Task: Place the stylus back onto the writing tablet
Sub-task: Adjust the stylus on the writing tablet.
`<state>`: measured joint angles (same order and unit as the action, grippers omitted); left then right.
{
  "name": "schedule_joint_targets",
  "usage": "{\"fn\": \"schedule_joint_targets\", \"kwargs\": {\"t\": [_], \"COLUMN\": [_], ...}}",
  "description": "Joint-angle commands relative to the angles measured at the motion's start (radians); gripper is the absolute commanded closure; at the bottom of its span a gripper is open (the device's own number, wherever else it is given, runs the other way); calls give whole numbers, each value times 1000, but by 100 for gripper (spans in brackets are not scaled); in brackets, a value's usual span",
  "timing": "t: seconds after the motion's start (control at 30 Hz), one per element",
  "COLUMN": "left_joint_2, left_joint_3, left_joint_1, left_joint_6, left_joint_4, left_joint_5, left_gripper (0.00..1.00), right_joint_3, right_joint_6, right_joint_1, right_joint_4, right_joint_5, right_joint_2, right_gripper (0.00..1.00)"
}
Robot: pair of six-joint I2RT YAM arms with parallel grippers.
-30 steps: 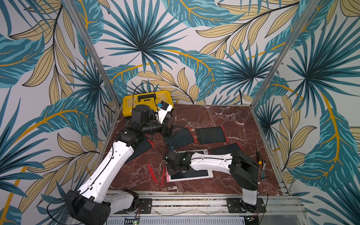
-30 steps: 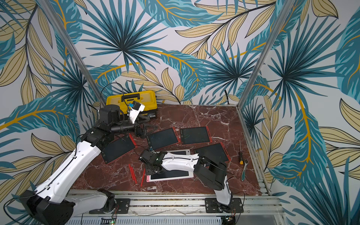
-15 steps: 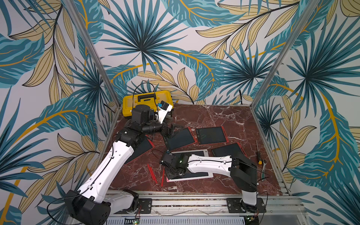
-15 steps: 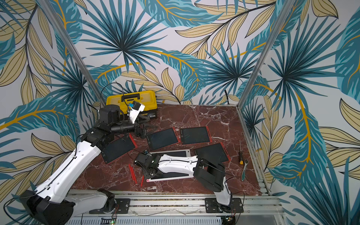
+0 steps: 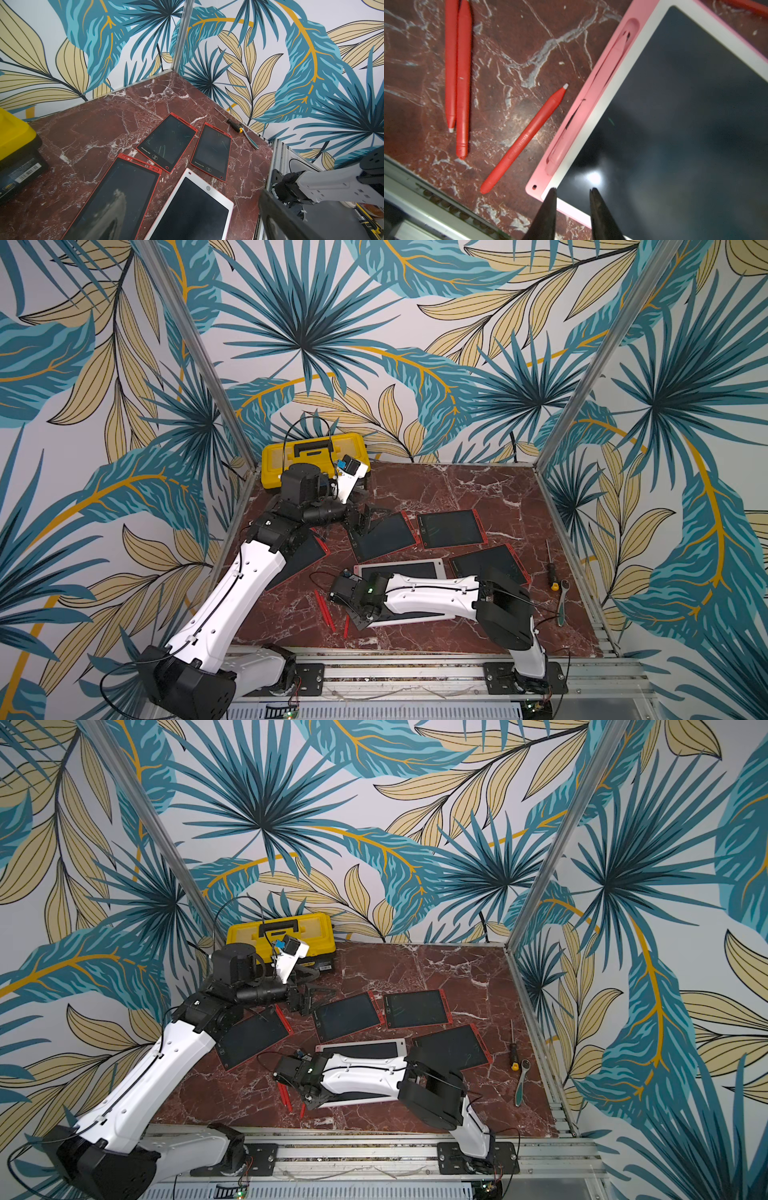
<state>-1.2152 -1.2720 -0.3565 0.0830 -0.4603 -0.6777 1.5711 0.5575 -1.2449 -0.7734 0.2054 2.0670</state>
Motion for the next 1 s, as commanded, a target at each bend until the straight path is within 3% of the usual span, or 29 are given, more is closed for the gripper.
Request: {"fn": "schedule_joint_targets", "kwargs": {"t": [0.0, 0.47, 0.97], "left_joint_2": [20, 23, 16], "left_joint_3": [28, 29, 31], "left_joint_1": [-1, -2, -6], "left_joint_6": [0, 2, 0], "left_joint_4": [10, 9, 9], "left_joint_5": [-13, -22, -19], "left_gripper": [0, 0, 0], "right_joint_3": [26, 82, 130], "right_joint_6": [-55, -106, -112], "right_joint_1": [-9, -24, -25], "right_joint_4": [-68, -112, -147], "right_joint_5": [36, 71, 148], "right_joint_2": [34, 84, 138], "right_gripper": [67, 57, 59]}}
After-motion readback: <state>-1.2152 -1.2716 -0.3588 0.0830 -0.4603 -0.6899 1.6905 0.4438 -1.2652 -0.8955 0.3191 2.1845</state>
